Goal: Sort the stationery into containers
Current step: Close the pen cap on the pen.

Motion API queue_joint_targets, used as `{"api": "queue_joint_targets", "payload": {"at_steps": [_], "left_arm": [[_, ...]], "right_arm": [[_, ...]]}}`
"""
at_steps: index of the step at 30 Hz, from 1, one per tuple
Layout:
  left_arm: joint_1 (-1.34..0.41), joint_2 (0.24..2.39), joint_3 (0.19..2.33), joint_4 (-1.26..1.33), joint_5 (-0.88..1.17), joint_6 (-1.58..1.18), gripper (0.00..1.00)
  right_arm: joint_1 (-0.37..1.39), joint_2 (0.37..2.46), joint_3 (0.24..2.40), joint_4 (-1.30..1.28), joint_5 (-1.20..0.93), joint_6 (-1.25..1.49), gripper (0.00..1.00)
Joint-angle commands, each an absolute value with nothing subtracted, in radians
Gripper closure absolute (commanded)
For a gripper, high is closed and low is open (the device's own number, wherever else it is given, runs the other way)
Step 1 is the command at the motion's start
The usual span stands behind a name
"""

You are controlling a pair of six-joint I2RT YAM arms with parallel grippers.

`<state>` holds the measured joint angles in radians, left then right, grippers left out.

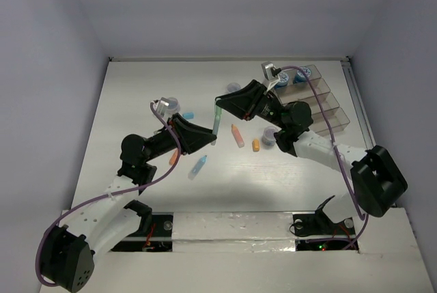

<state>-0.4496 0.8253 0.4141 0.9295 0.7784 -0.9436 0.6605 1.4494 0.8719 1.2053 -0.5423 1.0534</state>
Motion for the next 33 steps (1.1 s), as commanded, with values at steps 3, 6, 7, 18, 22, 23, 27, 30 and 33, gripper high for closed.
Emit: {"api": "queue_joint_targets", "payload": {"at_steps": [3, 6, 7, 18, 22, 23, 27, 30, 33], "left_arm": [[-0.451, 0.801, 0.476, 1.048, 0.773, -0.925, 1.0], [-0.451, 0.799, 0.479, 1.06, 0.77, -0.925, 1.0], [-0.451, 0.799, 0.477, 1.066, 0.764, -0.928, 1.0], [-0.451, 0.769, 0.488, 1.132, 0.71, -0.92, 1.0], [-0.451, 0.756, 0.518, 1.118, 0.703, -0.907, 1.0], [-0.451, 0.752, 0.528, 1.109, 0.703, -0.905, 1.0], [-0.451, 0.738, 0.551, 1.074, 0.699, -0.894, 1.0], [-0.451, 0.727, 0.575, 1.042, 0.7, -0.89, 1.0], [-0.451, 0.719, 0.615, 1.013, 0.69, -0.887, 1.0]], "right_arm": [[0.672, 1.462, 0.859, 1.316, -0.551, 1.094, 0.87], [0.69, 1.479, 0.858, 1.354, -0.554, 1.112, 0.87], [0.69, 1.488, 0.857, 1.371, -0.552, 1.117, 0.86], [0.75, 1.508, 0.844, 1.503, -0.508, 1.166, 0.86], [0.759, 1.491, 0.828, 1.493, -0.505, 1.157, 0.86], [0.759, 1.486, 0.825, 1.488, -0.508, 1.154, 0.86], [0.791, 1.457, 0.834, 1.34, -0.531, 1.099, 0.9], [0.814, 1.428, 0.833, 1.223, -0.538, 1.036, 0.93], [0.839, 1.41, 0.819, 1.145, -0.52, 0.983, 1.0]]}}
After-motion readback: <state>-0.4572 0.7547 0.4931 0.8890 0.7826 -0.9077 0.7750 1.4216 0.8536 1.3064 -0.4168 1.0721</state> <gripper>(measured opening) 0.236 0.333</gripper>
